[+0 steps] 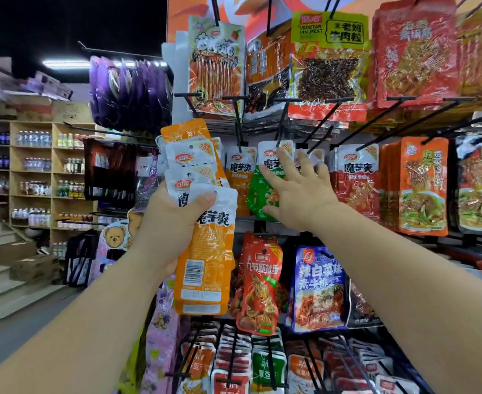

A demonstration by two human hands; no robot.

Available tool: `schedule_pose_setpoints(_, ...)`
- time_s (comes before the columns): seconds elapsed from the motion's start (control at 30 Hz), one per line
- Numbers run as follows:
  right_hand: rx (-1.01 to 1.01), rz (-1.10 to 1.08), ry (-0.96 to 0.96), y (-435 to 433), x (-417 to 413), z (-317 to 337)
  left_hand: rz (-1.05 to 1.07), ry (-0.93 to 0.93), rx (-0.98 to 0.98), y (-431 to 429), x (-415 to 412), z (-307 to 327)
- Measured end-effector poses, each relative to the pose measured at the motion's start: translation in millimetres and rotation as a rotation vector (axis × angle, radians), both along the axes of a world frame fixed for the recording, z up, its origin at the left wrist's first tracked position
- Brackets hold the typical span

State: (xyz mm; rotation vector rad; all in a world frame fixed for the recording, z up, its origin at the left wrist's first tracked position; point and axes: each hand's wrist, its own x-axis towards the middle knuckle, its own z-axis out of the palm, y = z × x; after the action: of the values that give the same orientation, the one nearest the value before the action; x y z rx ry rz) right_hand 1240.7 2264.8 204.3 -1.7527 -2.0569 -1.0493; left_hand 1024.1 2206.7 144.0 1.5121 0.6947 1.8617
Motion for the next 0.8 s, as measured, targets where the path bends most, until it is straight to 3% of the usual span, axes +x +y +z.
schedule_pose_setpoints(0.1,0.036,0.079,0.114,-10.7,-8.6,-0.7,0.012,-0.019,-0.005,-1.2,0.2,-0.8)
schedule_pose_setpoints(0.2,0.252,0.523,0.474,-38.0,-25.1,-15.5,0.029,-0.063,0.009,-3.5,1.6,0.1)
schedule_pose_setpoints(0.3,0.03,0.788,0.923,-76.4,-47.8,-41.4,0.034,-0.154,0.031,-8.5,3.4,0.9)
schedule_pose_setpoints(0.37,-0.039,0.825,0.93,-91.8,-57.5,-59.8,0.081,-0.207,0.044,-12.2,5.6,-1.7)
schedule_pose_setpoints(0.47,0.014,0.843,0.874,-95.9,-67.4,-72.7,0.126,-0.317,0.051,-19.0,9.0,-3.8)
schedule_pose_setpoints(0.67,-0.043,0.982,1.108,-109.6,-83.1,-90.0,0.152,-0.523,0.099,-36.1,0.0,9.7)
schedule_pose_setpoints(0.8,-0.049,1.024,1.281,-110.5,-98.3,-113.2,0.179,-0.428,0.092,-41.2,-5.1,6.7)
